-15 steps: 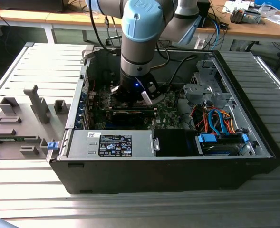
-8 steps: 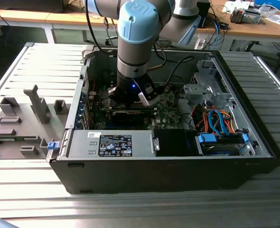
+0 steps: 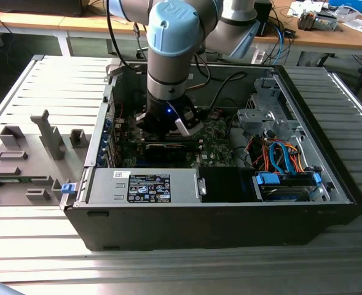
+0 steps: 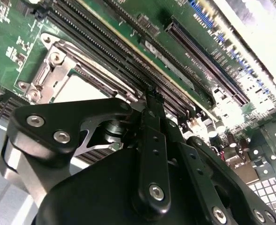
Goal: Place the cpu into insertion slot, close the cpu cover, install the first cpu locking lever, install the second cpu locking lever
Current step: 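Install the second cpu locking lever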
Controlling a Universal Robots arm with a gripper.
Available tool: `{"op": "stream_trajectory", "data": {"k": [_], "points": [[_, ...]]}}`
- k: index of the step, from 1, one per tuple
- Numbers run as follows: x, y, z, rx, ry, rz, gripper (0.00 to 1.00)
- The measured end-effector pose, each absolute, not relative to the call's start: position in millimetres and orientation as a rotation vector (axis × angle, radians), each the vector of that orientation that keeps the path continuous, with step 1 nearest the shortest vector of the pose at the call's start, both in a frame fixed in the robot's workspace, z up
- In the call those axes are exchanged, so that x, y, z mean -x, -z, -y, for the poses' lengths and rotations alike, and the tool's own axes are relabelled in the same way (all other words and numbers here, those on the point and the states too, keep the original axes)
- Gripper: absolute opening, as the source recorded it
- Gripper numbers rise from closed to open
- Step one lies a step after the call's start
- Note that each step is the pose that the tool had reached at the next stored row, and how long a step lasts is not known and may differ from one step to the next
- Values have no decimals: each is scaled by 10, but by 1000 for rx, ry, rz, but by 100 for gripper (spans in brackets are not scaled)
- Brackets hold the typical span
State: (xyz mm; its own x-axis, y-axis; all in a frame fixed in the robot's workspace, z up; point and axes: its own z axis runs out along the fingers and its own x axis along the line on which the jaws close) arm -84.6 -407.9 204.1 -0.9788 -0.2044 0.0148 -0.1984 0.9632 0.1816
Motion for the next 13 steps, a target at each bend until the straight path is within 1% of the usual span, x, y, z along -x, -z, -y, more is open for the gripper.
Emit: {"op": "stream_trajectory", "data": {"k": [3,13], "points": [[852,-2034,4030,-334,279,3076,11],[853,-2004,4022,-356,279,3073,11]]}}
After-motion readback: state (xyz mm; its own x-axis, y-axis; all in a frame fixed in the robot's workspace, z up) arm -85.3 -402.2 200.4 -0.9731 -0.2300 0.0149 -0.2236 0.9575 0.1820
